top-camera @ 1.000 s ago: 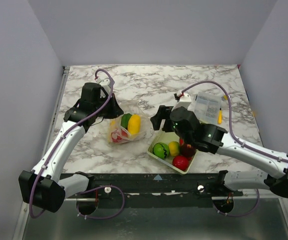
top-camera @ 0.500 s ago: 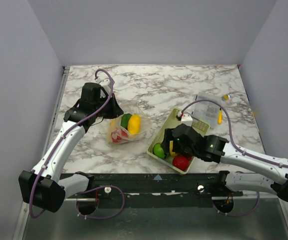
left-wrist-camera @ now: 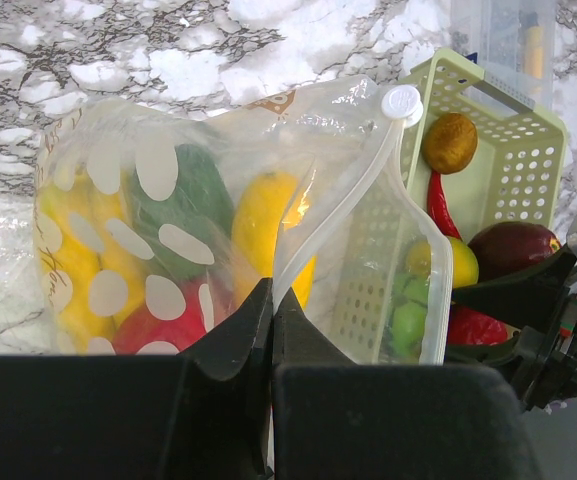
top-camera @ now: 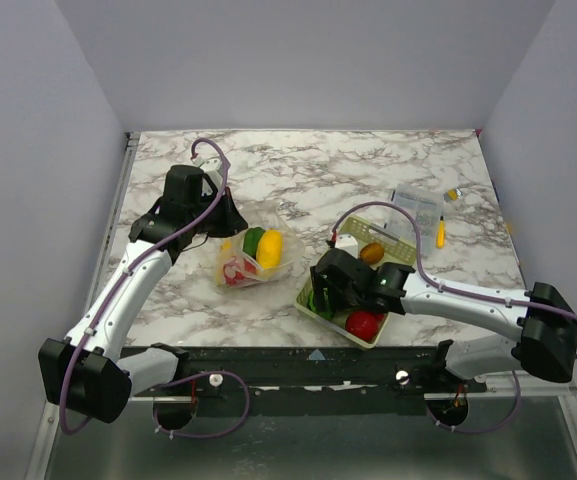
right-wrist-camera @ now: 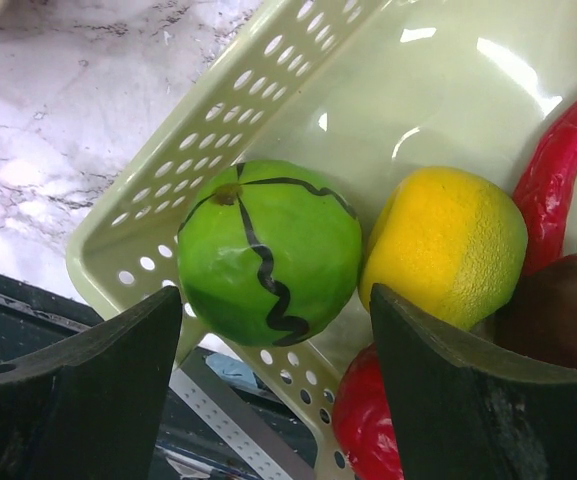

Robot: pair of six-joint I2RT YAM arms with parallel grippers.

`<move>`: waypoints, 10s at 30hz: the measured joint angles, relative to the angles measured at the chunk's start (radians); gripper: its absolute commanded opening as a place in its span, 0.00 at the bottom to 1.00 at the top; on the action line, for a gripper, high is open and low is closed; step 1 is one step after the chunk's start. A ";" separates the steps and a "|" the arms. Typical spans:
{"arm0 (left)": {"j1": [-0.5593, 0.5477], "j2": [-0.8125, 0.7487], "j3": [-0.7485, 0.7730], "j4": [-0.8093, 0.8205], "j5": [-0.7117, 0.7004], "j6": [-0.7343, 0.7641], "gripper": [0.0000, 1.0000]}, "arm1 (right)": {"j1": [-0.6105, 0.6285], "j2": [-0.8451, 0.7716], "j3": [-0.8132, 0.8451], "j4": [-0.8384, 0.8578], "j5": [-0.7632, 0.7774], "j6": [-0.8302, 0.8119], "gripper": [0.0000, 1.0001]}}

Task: Place the food in the zip-top bag and seal the zipper
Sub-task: Pick up the fake fruit from the bin, then place the fake fruit in the zipper food storage bag, then pick up the fake vegetable from the bin, then place the fake vegetable in the zipper food storage bag, then pick up the fake fruit from the bin.

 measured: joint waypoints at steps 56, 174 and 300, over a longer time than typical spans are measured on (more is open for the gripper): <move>0.000 0.001 0.000 0.000 0.008 -0.004 0.00 | 0.000 -0.073 0.223 0.383 -0.007 -0.156 0.38; 0.000 0.012 0.000 0.001 0.039 -0.004 0.00 | -0.244 0.394 -0.208 2.012 -0.633 -0.343 0.14; 0.012 0.004 -0.003 0.001 0.058 -0.005 0.00 | -0.241 0.295 0.175 -0.093 0.636 0.646 0.17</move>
